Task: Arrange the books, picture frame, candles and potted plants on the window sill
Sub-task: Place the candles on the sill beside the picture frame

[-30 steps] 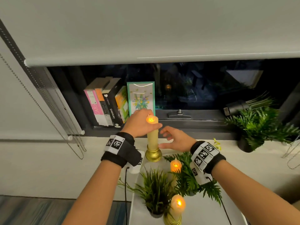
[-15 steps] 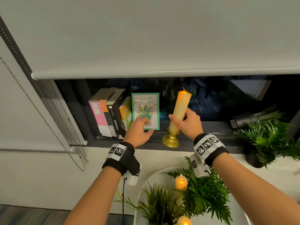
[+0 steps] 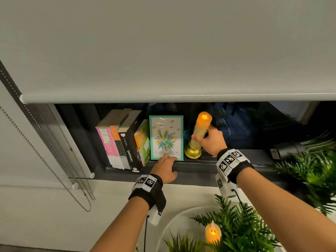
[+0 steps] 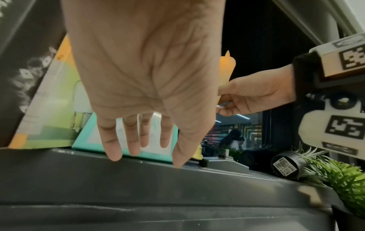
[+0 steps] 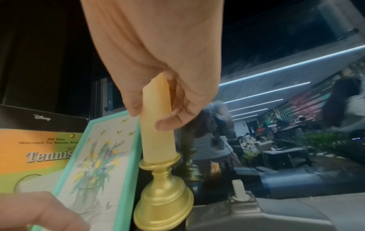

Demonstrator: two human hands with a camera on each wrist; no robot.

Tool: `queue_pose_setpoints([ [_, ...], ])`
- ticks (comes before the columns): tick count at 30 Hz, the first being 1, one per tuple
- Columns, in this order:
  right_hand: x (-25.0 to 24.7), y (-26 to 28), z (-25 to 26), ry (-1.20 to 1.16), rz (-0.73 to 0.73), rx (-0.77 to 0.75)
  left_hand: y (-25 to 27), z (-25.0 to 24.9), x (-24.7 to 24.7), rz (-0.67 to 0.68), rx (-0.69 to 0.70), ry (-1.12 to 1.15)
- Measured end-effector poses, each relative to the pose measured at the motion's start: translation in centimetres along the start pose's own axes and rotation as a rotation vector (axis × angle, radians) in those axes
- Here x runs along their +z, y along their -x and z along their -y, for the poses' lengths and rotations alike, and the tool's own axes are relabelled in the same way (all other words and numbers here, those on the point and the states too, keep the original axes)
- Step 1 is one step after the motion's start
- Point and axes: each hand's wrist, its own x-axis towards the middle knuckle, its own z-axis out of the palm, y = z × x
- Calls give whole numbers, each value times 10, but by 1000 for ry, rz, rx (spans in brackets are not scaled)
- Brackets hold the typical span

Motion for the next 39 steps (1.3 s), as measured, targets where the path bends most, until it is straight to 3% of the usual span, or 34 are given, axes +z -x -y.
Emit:
queue_pose_setpoints([
  [15,26,-34,-7,75,210,18,-22,12,17,-40,65,-4],
  [25,35,-33,-14,93,215,47,-22,10,17,-47,49,17],
  [33,21,-15,-18,104,263,115,-14,5,14,-30,30,1],
  [39,1,28,-21,56,278,154,4,-6,16,-23,49,79],
])
